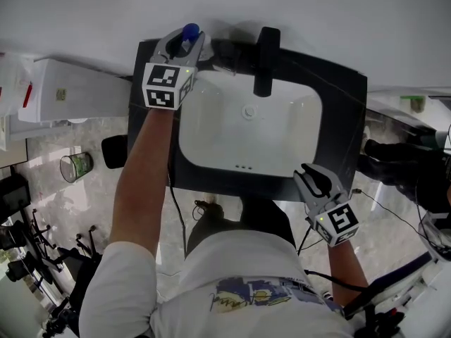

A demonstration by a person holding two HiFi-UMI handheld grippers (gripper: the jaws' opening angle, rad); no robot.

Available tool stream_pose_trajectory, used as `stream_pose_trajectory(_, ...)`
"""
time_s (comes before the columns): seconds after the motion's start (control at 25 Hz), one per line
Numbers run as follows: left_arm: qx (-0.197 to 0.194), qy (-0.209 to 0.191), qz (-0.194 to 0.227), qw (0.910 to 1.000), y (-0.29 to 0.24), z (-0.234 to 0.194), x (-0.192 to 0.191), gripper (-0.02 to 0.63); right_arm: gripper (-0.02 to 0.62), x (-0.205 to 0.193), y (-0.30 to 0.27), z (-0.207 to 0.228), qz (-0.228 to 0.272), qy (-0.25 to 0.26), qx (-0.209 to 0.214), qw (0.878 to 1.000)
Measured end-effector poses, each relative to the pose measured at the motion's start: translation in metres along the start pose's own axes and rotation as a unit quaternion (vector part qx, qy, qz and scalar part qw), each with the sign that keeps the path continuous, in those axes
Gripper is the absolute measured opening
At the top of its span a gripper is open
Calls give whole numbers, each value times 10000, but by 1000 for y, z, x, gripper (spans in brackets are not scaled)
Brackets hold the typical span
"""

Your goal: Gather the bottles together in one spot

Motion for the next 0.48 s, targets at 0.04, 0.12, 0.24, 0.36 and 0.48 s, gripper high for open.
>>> stream_pose_trajectory(0.04, 7, -30, -1, 10000, 1, 1, -1, 110, 89, -1, 1, 1, -1, -11, -2, 10000)
stream_pose_trajectory(0.12, 27, -78, 7, 10000, 2, 3, -4, 115, 89, -2, 1, 2, 8, -19, 4, 10000)
stream_pose_trajectory(0.24, -17, -184, 14, 9998, 3, 7, -4, 146, 89, -2, 0, 0, 39, -25, 13, 10000)
stream_pose_trajectory(0.36, -115, -249, -48, 9996, 4, 10, -4, 194, 89, -1, -1, -3, 62, -12, 25, 10000)
stream_pose_trajectory(0.48, -180, -343, -128, 9992, 5, 18, -5, 246, 89, -2, 1, -4, 71, -11, 15, 10000)
Point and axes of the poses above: the fingertips, and each gripper's own axes: y backward along the fingers, z to its right, x out of its top, the point moved 6 cm from there along y, backward along the fingers, and after that the axes turned 4 degrees about x, right-handed, at the moved point
